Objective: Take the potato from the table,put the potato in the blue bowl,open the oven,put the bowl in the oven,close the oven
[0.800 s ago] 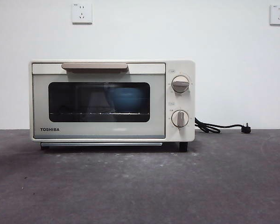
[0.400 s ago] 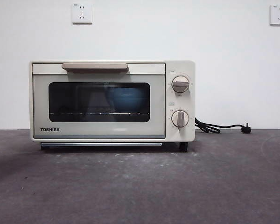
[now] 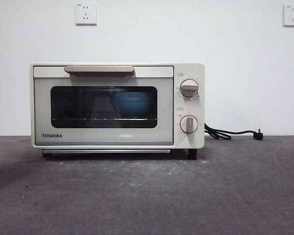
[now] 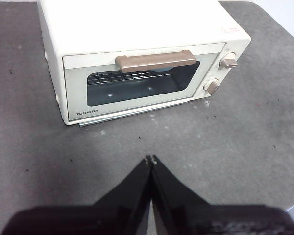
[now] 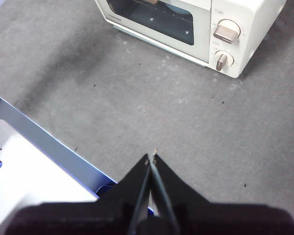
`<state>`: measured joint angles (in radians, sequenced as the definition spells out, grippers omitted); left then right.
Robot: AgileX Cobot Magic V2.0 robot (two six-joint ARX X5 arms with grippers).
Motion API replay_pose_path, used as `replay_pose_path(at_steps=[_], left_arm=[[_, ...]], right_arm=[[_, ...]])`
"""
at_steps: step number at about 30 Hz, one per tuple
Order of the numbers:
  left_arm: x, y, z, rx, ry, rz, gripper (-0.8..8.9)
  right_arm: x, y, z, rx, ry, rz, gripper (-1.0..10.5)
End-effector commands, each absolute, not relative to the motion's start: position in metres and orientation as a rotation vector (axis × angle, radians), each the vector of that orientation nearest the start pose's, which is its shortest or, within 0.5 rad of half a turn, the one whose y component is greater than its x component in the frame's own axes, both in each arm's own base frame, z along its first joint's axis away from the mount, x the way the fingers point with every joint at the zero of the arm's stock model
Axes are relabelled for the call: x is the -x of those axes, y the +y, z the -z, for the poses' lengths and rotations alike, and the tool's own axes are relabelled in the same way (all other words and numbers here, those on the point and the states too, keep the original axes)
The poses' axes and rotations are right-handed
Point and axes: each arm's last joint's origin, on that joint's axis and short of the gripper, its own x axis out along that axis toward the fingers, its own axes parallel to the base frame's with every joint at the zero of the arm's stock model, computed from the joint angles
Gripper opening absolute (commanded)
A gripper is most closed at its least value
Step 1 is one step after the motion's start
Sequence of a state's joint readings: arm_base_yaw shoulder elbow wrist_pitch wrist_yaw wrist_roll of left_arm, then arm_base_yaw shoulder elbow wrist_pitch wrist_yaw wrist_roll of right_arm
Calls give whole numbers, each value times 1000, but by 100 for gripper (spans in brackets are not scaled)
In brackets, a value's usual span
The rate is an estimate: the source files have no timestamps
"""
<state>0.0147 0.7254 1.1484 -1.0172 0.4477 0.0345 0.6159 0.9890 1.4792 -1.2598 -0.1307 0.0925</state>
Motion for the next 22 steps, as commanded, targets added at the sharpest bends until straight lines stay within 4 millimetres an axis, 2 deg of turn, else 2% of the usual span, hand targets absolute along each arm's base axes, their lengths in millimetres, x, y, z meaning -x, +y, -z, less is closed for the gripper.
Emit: replay_pose_path(at_steps=[1, 17, 22], left_arm=[[-98, -11, -381, 90, 571, 436, -4], [-98, -11, -381, 89, 574, 434, -4], [-101, -11, -385, -17, 494, 452, -4]], right_arm=[[-105, 79, -426, 85, 797, -664, 1], [-101, 76, -427, 84, 789, -659, 1], [-100, 75, -427, 83, 786, -660, 1]])
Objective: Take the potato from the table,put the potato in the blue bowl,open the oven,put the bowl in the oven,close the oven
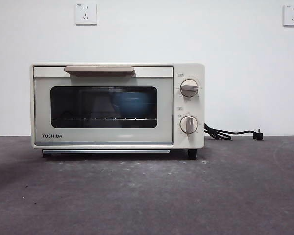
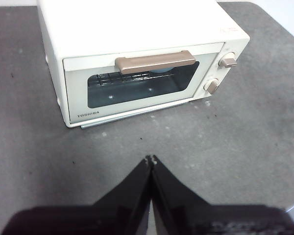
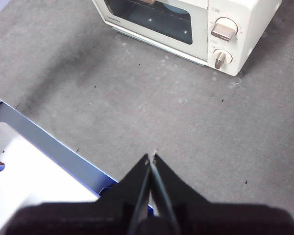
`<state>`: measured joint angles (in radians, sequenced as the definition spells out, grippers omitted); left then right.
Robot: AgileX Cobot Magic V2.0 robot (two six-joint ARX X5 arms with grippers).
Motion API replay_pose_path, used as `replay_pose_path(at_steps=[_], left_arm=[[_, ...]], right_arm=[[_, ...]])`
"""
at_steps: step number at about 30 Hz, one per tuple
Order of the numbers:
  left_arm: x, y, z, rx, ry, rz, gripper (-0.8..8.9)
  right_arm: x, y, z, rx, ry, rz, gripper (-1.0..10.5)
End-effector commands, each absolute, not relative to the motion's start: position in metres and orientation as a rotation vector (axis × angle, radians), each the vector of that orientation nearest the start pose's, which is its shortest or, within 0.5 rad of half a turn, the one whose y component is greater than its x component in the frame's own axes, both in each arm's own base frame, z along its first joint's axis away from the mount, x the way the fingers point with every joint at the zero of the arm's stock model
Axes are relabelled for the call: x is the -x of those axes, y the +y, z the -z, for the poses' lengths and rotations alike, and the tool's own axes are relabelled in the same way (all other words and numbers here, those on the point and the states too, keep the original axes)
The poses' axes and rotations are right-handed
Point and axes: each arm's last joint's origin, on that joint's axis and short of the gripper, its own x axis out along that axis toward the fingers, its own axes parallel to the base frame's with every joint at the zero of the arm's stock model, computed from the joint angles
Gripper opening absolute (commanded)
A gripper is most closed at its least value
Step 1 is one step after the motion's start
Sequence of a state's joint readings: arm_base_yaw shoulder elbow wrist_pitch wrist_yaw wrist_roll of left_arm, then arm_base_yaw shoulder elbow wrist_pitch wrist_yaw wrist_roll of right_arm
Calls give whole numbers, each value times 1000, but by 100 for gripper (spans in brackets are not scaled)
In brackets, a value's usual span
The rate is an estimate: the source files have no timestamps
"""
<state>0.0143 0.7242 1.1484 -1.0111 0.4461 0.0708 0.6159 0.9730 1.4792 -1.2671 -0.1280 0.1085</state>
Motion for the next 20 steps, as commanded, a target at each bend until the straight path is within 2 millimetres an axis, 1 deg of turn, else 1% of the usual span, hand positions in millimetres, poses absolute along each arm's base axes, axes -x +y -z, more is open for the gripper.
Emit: replay_pose_path(at_steps=[1, 4, 6, 8, 10, 12, 14, 20], left_arm=[[-101, -11, -388, -58, 444, 451, -4], [-95, -9, -395, -179, 211, 421, -4], [-90, -8, -389, -228, 54, 386, -4], [-86, -6, -376, -258, -60, 347, -4], [-86, -4, -359, -278, -133, 289, -4], [-88, -1, -336, -284, -161, 213, -4], [-89, 0, -312, -280, -153, 177, -4], [-91, 1, -244, -263, -73, 152, -4]], right_arm=[[-100, 75, -427, 83, 787, -660, 1], [-100, 75, -427, 83, 785, -660, 1], [-99, 75, -428, 82, 782, -661, 1], [-99, 74, -428, 82, 781, -661, 1], [-99, 74, -428, 82, 781, -661, 1], [-98, 74, -428, 82, 781, -661, 1], [-98, 74, -428, 81, 778, -662, 1], [-96, 72, -429, 79, 770, -663, 1]])
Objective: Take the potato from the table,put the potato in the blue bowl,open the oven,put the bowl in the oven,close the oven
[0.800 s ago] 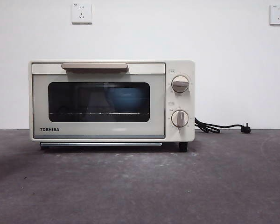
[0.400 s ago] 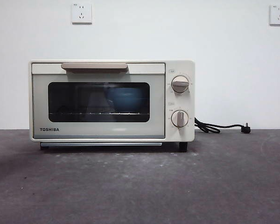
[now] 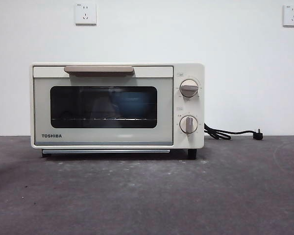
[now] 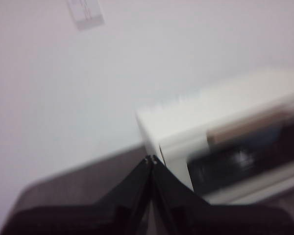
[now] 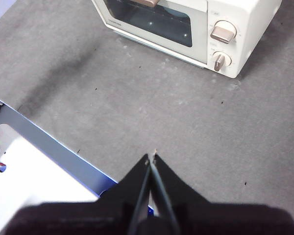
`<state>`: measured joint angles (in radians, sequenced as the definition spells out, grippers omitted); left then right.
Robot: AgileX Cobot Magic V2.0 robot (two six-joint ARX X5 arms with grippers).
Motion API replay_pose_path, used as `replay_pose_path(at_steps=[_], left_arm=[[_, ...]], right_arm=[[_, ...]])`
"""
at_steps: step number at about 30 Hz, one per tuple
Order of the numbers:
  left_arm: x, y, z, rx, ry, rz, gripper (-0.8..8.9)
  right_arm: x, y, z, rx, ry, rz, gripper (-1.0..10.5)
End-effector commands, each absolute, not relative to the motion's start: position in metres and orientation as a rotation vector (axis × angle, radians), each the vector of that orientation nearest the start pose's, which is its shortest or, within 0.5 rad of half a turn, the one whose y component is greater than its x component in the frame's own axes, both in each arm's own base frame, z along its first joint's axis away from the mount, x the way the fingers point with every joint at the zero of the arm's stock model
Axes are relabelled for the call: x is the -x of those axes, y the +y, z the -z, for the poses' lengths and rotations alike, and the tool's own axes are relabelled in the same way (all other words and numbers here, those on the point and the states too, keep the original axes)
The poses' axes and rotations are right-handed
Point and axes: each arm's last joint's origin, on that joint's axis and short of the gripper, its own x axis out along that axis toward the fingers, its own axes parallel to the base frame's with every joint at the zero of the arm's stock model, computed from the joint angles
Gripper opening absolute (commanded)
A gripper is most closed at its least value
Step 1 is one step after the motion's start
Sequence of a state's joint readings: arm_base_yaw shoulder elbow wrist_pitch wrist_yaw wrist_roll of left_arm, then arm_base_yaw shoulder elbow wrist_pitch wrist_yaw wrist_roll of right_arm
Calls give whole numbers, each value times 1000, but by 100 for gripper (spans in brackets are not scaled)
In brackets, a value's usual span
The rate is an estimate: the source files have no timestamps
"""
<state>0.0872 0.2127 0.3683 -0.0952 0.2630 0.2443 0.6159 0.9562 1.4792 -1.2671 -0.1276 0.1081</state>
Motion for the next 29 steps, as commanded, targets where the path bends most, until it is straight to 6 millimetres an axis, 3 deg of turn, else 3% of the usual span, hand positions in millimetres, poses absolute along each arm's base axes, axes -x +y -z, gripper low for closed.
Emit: replay_pose_path(at_steps=[1, 7, 13, 21, 29], left_arm=[[-92, 1, -235, -260, -59, 154, -4], [-94, 2, -191, -230, 5, 149, -4], [-95, 2, -168, -218, 32, 152, -4], [-96, 2, -149, -177, 145, 164, -4], [-96, 2, -149, -175, 149, 163, -4]], right_arm=[[-96, 72, -429, 79, 770, -662, 1], [-94, 71, -429, 78, 766, -663, 1], [-94, 71, -429, 78, 765, -663, 1], [-92, 70, -430, 75, 757, -665, 1], [-89, 68, -431, 73, 746, -666, 1]])
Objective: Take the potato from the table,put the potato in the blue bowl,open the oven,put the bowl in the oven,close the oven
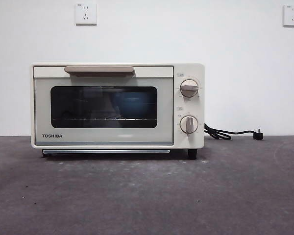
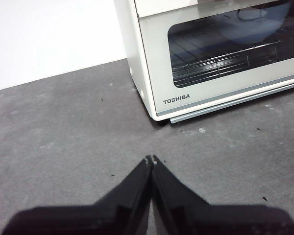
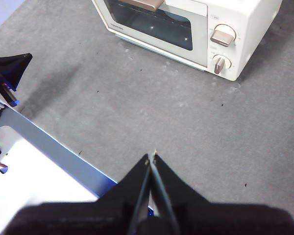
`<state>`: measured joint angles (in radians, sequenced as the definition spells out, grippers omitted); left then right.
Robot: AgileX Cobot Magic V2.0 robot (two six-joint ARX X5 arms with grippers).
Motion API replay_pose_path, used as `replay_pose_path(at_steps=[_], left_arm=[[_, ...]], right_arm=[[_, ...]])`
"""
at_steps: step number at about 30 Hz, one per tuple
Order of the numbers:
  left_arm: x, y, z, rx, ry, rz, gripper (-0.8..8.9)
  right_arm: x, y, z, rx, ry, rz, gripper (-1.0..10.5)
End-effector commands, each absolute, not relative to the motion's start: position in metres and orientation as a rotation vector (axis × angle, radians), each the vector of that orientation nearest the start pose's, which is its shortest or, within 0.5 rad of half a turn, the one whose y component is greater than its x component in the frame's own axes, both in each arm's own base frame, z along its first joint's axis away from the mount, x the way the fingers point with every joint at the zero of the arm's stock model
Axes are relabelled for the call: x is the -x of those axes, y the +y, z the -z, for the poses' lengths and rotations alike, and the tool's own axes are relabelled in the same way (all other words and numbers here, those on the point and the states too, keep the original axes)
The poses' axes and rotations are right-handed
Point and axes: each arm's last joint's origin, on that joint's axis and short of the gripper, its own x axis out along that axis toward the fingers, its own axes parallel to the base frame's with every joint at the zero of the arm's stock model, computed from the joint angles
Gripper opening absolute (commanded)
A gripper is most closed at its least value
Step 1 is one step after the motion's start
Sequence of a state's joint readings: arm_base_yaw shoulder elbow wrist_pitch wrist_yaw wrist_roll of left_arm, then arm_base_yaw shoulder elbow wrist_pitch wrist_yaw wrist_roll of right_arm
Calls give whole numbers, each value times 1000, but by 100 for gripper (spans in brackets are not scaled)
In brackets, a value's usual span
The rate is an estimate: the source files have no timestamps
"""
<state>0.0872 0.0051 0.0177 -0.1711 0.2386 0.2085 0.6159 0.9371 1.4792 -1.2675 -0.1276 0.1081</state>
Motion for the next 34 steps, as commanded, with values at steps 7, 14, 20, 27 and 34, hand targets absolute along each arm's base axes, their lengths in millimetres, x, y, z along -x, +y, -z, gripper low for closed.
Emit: replay_pose_path(at_steps=[7, 14, 20, 27, 34], left_arm=[[-96, 2, -149, -175, 149, 163, -4], [-96, 2, -149, -175, 149, 163, -4], [-96, 2, -149, -175, 149, 163, -4], [-96, 2, -149, -175, 149, 163, -4], [-96, 2, -149, -175, 149, 162, -4]], right_arm=[[-87, 66, -432, 70, 738, -667, 1], [-84, 64, -433, 67, 726, -669, 1], [-82, 63, -434, 66, 721, -670, 1], [-72, 39, -445, 123, 525, -522, 1], [-58, 18, -439, 78, 264, -453, 1]])
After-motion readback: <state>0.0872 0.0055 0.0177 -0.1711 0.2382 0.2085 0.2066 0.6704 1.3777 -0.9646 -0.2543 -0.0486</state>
